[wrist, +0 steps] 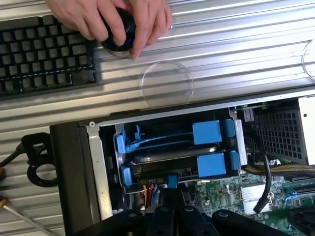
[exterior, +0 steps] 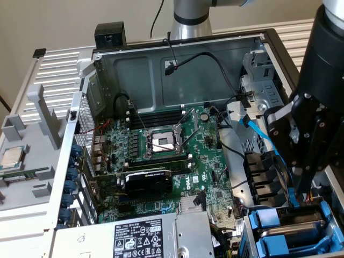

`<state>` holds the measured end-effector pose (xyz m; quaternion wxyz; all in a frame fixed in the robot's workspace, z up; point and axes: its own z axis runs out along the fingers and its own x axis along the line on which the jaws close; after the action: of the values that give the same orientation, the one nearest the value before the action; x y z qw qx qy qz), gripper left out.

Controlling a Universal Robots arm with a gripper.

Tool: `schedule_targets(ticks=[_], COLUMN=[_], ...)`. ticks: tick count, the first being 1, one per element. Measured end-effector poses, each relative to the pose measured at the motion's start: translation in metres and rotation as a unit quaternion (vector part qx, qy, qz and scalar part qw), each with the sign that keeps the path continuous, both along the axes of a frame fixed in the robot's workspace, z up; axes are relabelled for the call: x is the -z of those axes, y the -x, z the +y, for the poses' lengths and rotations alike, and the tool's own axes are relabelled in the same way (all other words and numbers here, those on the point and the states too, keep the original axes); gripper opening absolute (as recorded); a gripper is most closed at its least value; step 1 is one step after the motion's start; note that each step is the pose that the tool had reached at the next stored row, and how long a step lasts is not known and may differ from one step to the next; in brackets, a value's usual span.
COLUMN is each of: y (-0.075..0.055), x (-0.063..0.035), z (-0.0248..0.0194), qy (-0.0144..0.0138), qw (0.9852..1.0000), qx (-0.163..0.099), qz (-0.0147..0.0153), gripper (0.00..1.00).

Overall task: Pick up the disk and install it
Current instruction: 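Insert the second disk wire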

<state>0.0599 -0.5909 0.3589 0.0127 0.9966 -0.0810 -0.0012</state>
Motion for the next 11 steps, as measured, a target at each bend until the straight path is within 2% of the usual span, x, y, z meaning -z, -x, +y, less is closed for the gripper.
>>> schedule_targets(ticks=[4,8,11], y=[0.0007,0.0010,0.0010], x=[0.0038,0.0051,0.0076], z=[-0.0003,-0.0035,-0.0039], qy=[0.0000,0.0000,0.0001], qw=[1.0000,1.0000,1.0000], qx=[0.000,0.000,0.000], qz=[0.0000,0.0000,-0.0001], gripper=[0.11,0.11,0.11])
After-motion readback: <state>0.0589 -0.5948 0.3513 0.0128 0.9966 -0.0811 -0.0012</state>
